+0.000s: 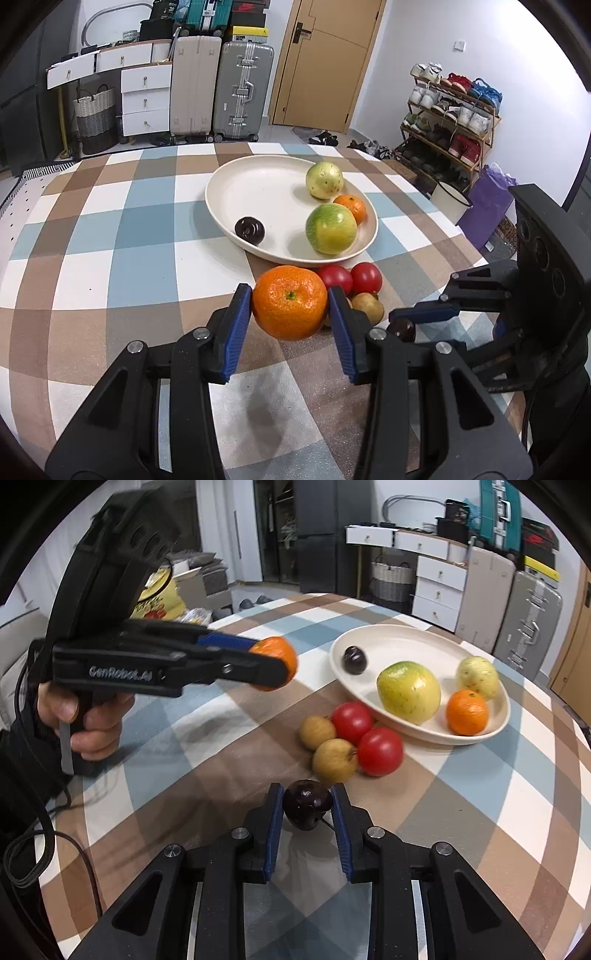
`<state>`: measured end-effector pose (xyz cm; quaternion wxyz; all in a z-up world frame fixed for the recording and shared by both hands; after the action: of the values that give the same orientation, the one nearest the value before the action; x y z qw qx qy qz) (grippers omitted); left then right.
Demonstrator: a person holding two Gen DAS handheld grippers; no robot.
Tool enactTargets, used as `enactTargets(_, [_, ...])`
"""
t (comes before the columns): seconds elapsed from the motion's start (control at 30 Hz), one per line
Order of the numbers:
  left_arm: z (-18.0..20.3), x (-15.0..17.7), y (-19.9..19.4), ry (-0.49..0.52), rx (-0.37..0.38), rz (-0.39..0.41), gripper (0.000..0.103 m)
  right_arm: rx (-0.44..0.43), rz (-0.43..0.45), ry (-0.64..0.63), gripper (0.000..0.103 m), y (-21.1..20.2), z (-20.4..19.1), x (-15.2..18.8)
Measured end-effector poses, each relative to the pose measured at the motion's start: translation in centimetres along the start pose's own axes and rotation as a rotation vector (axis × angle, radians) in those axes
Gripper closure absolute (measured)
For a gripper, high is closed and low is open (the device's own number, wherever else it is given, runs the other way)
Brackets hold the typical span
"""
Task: Organize fruits
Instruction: 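Grasp an orange with the left tool while the right tool grasps a dark cherry, then carry the orange and cherry over the cream plate with both tools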
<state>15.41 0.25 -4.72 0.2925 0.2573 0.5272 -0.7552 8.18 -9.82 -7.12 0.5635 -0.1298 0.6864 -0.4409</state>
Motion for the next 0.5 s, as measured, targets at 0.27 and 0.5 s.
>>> enactTargets(0.27, [-0.1, -0.3, -0.5, -0.017, 0.010, 0.031, 0.064, 0.030, 0.075, 0.073, 0.077, -1.7, 1.5, -0.6])
enactTargets(0.5, [-0.1, -0.5, -1.0, -0.022, -0.003, 0.062, 0.064, 0.071, 0.154, 0.134, 0.077, -3.5, 2.8, -1.1])
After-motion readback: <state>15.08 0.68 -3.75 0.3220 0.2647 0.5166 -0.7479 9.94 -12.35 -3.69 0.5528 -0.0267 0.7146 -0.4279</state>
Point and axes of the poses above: each gripper's, at about its wrist camera, not at the fingertips, and y roughly the way its jaws point, z to its right, x to its underside, the point moved 5 cm from there along y, roughly the way its jaws point, and after that the axes turned 7 degrees about -y, right-handed, at the moved point
